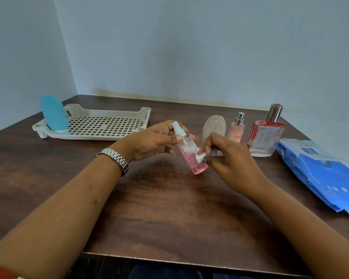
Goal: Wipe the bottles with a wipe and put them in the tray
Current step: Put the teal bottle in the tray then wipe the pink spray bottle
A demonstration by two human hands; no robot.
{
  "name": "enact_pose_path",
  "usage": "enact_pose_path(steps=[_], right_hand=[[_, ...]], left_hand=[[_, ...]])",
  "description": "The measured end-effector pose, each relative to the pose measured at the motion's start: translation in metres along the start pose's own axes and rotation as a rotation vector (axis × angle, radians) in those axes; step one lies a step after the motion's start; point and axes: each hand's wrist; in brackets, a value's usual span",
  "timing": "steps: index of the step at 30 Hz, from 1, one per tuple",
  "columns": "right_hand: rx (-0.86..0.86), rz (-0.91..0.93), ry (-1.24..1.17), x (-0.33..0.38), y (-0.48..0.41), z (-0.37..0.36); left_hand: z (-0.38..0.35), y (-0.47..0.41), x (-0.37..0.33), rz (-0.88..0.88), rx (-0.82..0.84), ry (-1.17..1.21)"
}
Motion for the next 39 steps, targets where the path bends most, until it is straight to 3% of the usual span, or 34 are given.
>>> enact_pose_path(steps=[3, 8, 15, 21, 29, 35, 39], right_hand=[[0.012, -0.029, -0.002, -0.003, -0.002, 0.002], [-0.151, 0.030, -0.037, 0.007, -0.009, -0.011], [-0.032, 0.013, -0.023, -0.002, -0.001, 0.001], [-0.194, 0.045, -0.029, 0.010, -0.012, -0.013], [0.047, 0.026, 0.070, 0.003, 0.000, 0.009], [-0.196, 0.048, 0.010, 0.008, -0.013, -0.011], [-0.135, 0.146, 0.081, 0.003, -0.010, -0.009]], left_hand=[[-0.001, 0.001, -0.002, 0.002, 0.018, -0.001], [-0.004, 0.001, -0.003, -0.022, 0.030, 0.006], [-0.003, 0.000, -0.004, -0.028, 0.037, -0.009], [-0.005, 0.000, -0.004, -0.045, 0.027, -0.044], [-0.005, 0.002, -0.006, -0.049, 0.017, -0.054], [-0.008, -0.001, -0.001, -0.040, 0.034, -0.082], [-0.010, 0.000, 0.001, -0.046, 0.023, -0.086]])
Point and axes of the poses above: each hand's wrist, its own y-axis away from the middle knuckle, its own z-axis out of the back of the hand, x = y × z, and after that the axes turned 15 degrees about -x, right-handed
